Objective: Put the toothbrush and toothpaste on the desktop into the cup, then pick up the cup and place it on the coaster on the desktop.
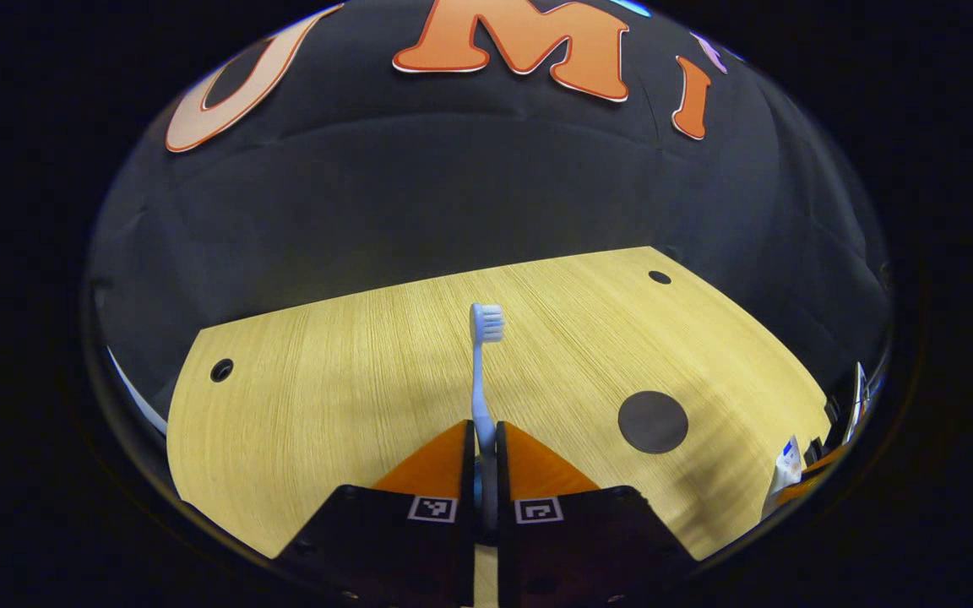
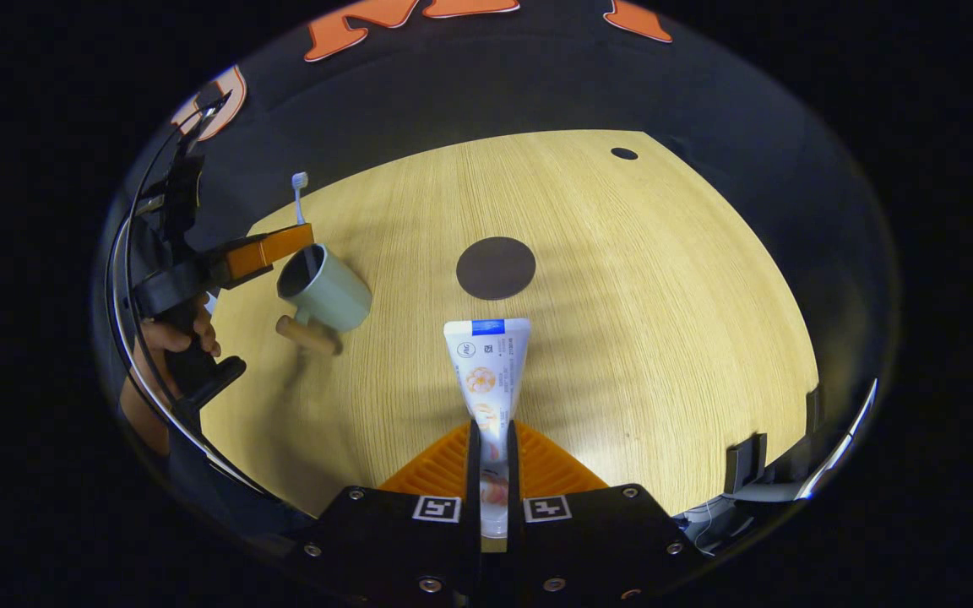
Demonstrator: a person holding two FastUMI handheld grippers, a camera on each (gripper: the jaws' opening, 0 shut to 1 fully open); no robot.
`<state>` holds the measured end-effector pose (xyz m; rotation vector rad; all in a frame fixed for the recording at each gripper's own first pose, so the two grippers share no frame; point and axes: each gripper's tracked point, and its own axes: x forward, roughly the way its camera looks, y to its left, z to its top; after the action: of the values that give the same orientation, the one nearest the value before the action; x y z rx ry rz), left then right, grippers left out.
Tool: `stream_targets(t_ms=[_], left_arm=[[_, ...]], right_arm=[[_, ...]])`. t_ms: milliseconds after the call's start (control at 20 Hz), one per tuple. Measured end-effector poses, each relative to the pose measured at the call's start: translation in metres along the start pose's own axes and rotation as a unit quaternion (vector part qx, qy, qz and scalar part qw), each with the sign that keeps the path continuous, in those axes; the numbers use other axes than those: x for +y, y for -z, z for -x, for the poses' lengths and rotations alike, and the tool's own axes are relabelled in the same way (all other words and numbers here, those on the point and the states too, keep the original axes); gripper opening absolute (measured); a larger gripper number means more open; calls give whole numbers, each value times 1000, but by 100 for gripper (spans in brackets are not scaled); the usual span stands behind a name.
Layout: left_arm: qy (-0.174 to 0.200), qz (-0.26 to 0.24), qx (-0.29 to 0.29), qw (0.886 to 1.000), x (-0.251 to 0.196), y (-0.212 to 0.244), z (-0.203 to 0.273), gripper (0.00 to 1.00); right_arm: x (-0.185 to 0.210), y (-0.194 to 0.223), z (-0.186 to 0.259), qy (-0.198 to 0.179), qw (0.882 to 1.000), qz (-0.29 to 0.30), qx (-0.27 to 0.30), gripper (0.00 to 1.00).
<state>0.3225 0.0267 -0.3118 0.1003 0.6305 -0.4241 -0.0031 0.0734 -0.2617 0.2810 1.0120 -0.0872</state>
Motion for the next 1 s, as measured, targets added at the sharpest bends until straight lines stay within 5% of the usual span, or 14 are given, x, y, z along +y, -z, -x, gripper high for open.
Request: stream_targets(t_ms=[100,350,650,1000], left_arm=[[-5,2,1,1000,4,4,3,22],[-9,16,-1,1000,9,8,14,81],[-8,43,-11,999,10,12,43,98],[-38,59,-21,997,35,28,100,98]], right_arm=[[0,-2,1,-2,1000,0,0,13],[2,-8,1,-8,1000,7,-2,13],[16,-29,-1,-25,999,25,-25,13],[64,-98,9,-78,986,71,-131,13]])
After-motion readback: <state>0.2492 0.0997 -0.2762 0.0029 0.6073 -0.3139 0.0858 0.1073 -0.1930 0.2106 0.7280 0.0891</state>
